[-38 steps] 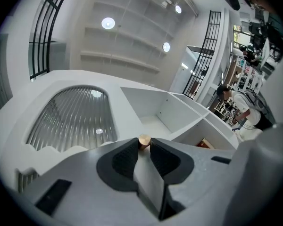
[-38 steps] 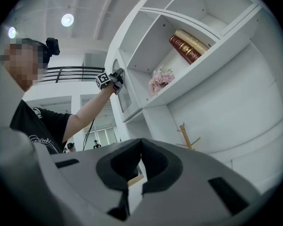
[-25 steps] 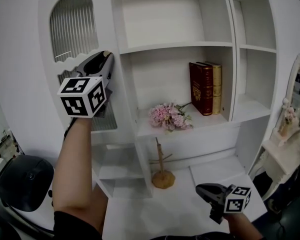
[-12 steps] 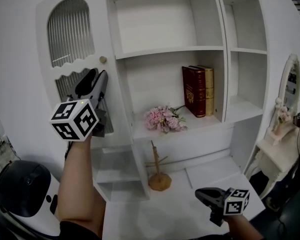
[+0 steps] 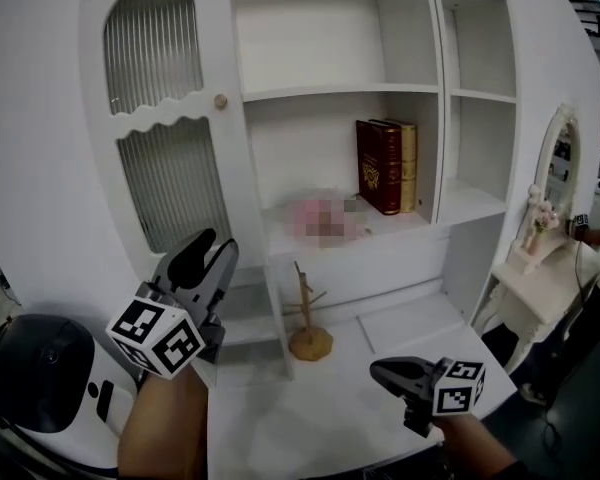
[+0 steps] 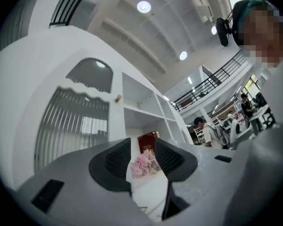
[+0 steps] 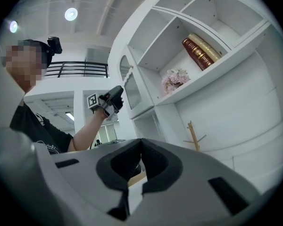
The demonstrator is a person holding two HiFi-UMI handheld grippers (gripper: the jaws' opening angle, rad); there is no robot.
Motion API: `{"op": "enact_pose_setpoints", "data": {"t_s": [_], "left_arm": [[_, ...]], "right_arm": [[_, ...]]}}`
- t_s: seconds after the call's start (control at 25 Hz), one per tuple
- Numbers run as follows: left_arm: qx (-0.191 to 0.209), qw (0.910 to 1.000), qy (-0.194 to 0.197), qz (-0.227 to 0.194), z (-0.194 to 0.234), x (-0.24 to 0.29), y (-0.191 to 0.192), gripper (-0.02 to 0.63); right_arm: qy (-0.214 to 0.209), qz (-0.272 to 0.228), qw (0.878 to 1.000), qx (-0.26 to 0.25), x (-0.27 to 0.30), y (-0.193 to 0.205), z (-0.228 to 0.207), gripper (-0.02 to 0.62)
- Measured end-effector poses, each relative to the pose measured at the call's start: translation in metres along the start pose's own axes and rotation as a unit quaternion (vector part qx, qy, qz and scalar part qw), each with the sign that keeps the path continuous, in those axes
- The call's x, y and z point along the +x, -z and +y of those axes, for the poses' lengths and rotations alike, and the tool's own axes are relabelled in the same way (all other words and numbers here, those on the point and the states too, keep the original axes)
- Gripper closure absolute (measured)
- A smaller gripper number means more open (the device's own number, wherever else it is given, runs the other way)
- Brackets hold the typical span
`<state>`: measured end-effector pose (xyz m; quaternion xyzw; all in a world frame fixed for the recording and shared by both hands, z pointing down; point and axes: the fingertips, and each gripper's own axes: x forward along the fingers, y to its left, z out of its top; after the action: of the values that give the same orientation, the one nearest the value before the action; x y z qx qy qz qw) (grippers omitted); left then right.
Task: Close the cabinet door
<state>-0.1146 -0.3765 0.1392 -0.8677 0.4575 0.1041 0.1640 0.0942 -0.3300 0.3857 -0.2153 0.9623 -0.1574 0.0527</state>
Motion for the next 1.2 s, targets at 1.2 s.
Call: {"op": "enact_pose_setpoints", "data": {"t_s": [1.2], "left_arm": [[-0.235, 0.9497, 0.158, 0.134, -0.198, -0.235, 0.153, 0.601]], "right_arm": [[-0.032, 0.023, 0.999, -0.005, 0.046, 0.087, 0.175, 0.589]]}}
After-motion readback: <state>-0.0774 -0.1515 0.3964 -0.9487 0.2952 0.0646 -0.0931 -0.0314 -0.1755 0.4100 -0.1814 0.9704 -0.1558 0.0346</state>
